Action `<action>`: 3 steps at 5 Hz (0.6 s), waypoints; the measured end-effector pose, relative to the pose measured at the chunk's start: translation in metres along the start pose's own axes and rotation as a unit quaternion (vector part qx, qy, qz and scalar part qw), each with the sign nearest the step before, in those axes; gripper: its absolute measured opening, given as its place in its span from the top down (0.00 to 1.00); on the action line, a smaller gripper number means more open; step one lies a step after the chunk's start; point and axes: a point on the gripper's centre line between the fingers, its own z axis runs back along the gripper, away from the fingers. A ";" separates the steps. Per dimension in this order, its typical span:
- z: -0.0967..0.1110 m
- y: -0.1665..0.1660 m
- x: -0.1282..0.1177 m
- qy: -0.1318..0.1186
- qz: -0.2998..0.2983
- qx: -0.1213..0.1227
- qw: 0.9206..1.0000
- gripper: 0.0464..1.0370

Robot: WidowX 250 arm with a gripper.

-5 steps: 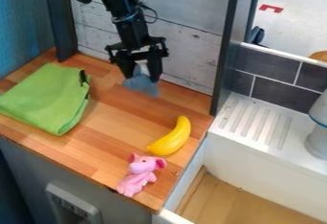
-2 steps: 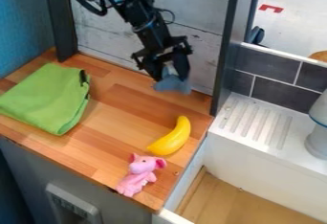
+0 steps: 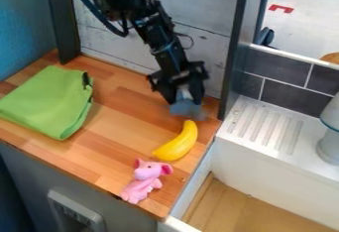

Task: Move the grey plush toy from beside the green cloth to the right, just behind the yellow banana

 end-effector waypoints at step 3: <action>-0.008 -0.001 0.003 0.006 -0.005 0.021 1.000 0.06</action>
